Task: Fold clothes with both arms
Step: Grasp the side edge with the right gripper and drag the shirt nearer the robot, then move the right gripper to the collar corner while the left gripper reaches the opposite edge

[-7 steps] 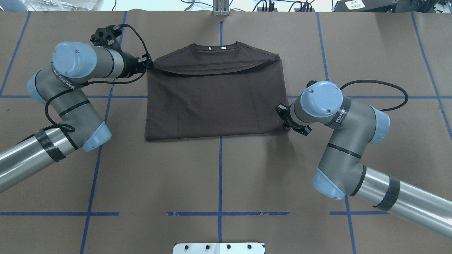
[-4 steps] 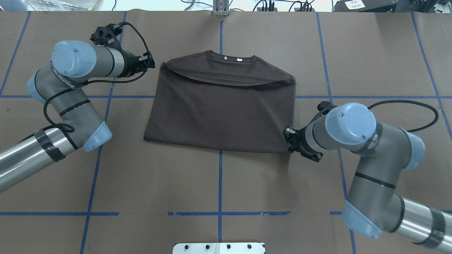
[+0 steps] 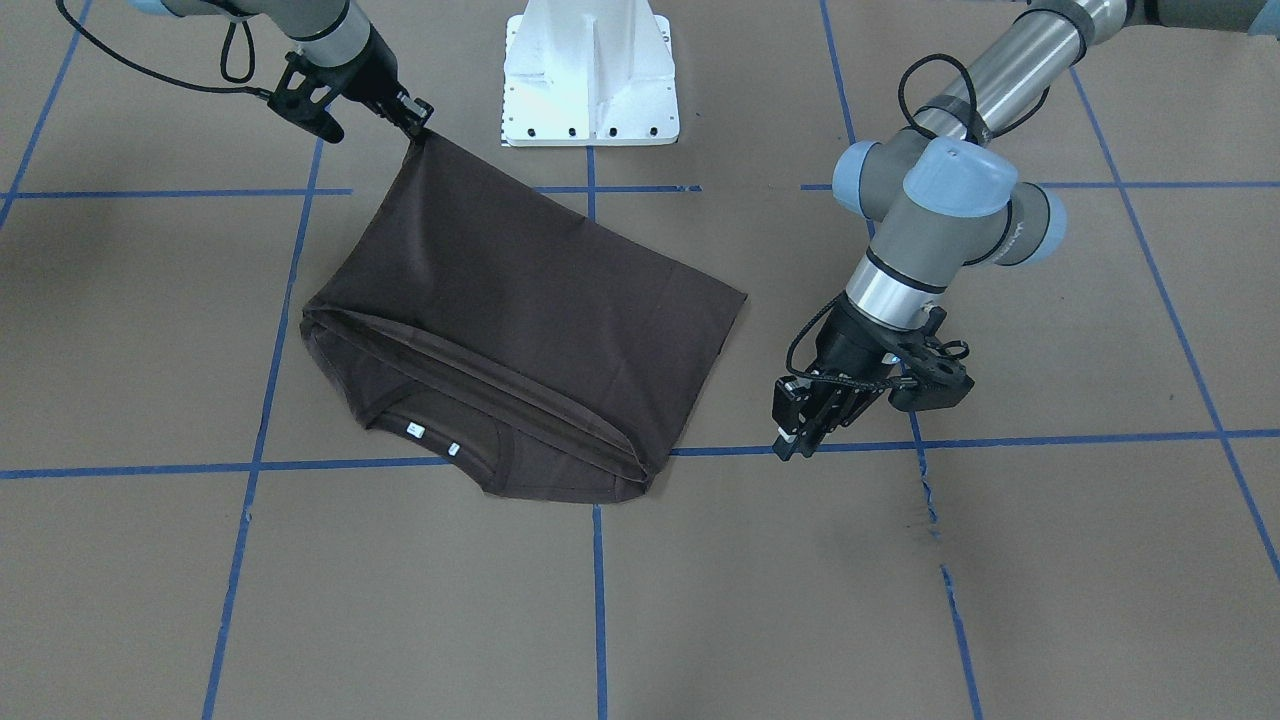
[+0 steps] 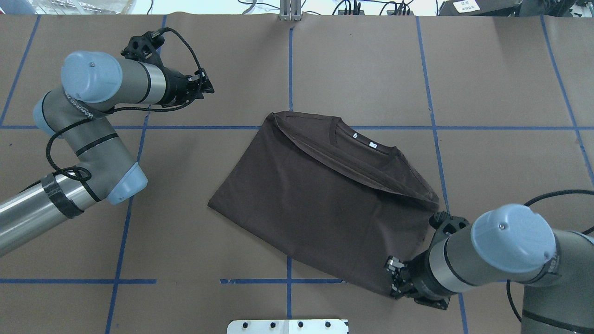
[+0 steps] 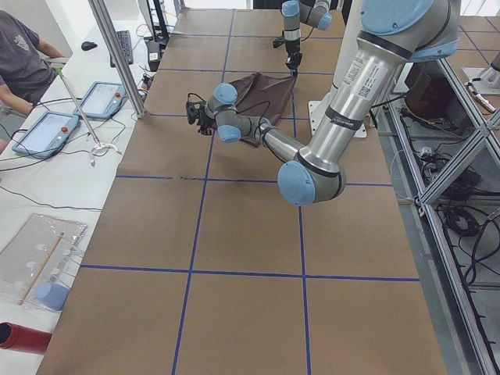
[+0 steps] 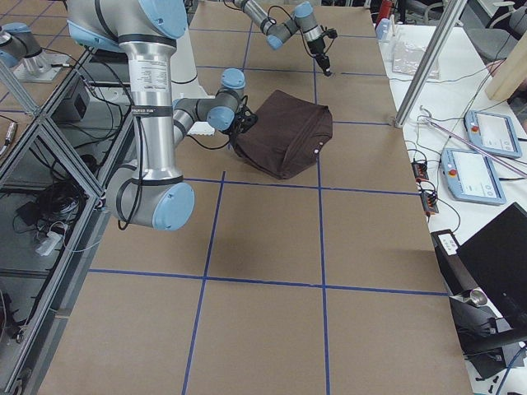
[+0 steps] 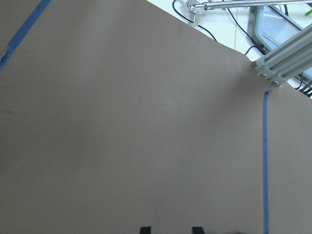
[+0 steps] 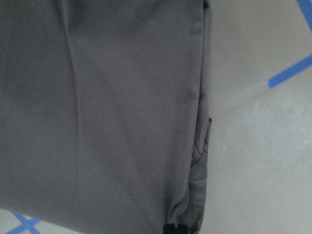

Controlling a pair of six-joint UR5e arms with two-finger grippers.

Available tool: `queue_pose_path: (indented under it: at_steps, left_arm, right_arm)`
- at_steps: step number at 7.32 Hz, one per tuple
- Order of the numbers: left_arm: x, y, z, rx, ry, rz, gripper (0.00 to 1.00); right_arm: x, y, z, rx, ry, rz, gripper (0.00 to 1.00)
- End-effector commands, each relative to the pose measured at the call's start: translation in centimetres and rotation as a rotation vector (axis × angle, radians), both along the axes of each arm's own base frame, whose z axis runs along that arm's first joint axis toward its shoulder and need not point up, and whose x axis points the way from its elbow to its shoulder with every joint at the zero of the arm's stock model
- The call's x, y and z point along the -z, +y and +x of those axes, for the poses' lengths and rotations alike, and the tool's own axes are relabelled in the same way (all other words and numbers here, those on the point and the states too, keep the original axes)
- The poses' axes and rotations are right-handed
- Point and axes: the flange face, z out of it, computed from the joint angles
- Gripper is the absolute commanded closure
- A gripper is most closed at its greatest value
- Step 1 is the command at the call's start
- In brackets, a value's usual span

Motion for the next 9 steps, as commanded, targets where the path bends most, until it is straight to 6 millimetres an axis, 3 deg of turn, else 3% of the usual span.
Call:
queue_pose_path:
  at_steps: [1, 2, 3, 5, 7, 8, 9]
  left_arm:
    - [1.1, 3.2, -0.1, -0.042, 0.073, -0.048, 0.59]
    - [1.0, 6.6, 0.9, -0.082, 0.094, -0.062, 0.56]
    - [0.4, 9.4, 1.2, -0.108, 0.108, -0.087, 0.53]
    - [-0.8, 15.8, 2.8, -0.157, 0.143, -0.199, 0.5]
    - [-2.5, 19.6, 8.0, -0.103, -0.005, -0.259, 0.49]
    - [-2.0, 20.3, 9.5, -0.108, -0.059, -0.297, 0.49]
    - [-0.3, 20.0, 10.2, -0.102, -0.105, -0.323, 0.49]
  right_arm:
    - [-1.3, 6.0, -2.5, 0.107, 0.037, 0.008, 0.0]
    - [-1.8, 5.9, -2.9, 0.087, 0.05, 0.026, 0.0]
    - [-1.5, 3.7, -2.0, 0.035, 0.043, 0.025, 0.0]
    - [-0.7, -3.6, 1.5, -0.134, 0.026, 0.031, 0.0]
    - [-0.7, -9.5, 4.4, -0.237, 0.022, 0.083, 0.0]
    - [-0.4, -11.0, 5.2, -0.243, 0.013, 0.131, 0.0]
    - [-0.7, -12.3, 4.3, -0.251, 0.022, 0.139, 0.0]
